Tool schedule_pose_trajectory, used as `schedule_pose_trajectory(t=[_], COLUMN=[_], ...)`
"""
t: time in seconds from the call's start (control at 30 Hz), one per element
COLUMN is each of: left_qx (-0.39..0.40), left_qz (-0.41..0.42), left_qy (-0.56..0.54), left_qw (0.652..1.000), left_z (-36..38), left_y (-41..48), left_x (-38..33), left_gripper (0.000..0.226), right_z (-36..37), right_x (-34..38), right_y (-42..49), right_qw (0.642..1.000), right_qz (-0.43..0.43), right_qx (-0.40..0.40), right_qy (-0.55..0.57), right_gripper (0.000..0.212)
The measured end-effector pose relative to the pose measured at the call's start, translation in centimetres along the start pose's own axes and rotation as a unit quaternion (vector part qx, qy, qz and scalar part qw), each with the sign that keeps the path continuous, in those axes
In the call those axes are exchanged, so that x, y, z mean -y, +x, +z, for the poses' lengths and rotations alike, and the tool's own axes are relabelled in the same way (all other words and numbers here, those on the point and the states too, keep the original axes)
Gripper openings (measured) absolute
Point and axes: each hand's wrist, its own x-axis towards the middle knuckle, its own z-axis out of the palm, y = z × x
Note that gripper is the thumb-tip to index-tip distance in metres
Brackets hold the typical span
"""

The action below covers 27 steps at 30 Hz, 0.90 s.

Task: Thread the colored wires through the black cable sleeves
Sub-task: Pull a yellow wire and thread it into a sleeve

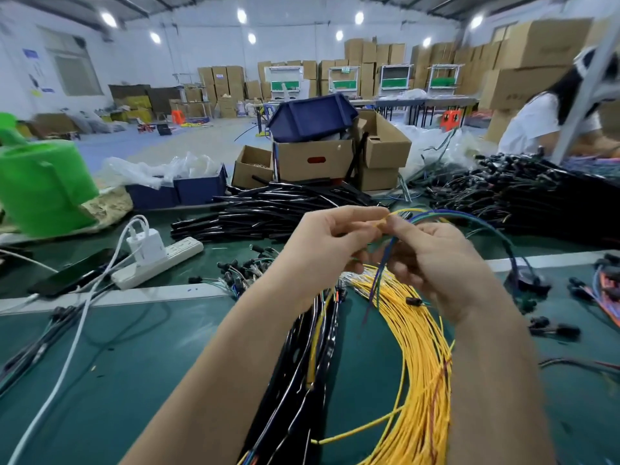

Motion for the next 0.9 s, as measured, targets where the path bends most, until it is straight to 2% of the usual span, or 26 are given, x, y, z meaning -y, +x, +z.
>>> schedule_pose_trajectory(t=[0.13,0.37,0.5,0.6,0.77,0.9], left_qx=[-0.003,-0.019,-0.041,-0.054,-0.074,-0.111], left_qz=[-0.004,-0.062,-0.067,-0.044,-0.003,0.019], left_qy=[-0.022,0.02,0.002,-0.001,-0.025,0.018], left_qw=[1.0,0.998,0.997,0.998,0.997,0.993], left_z=[-0.4,-5.5,-6.9,-6.8,-5.1,-4.2], left_y=[-1.6,-3.2,-3.2,-3.3,-3.2,-3.1], left_x=[0.9,1.7,1.3,1.1,0.6,0.7], left_gripper=[0.026,0.022,0.011,0.01,0.01,0.012], right_z=[0.2,-2.8,-3.3,-2.2,1.1,3.2], right_x=[0.5,1.3,1.6,1.6,1.2,0.9], right_y=[-0.1,-0.1,-0.2,-0.1,0.0,0.0], right_qw=[0.992,0.958,0.94,0.952,0.987,0.993], right_qz=[-0.049,-0.109,-0.138,-0.133,-0.065,-0.044], right_qx=[0.01,-0.151,-0.181,-0.15,-0.025,0.013], right_qy=[0.113,0.218,0.253,0.229,0.148,0.112], right_gripper=[0.03,0.032,0.032,0.031,0.033,0.033])
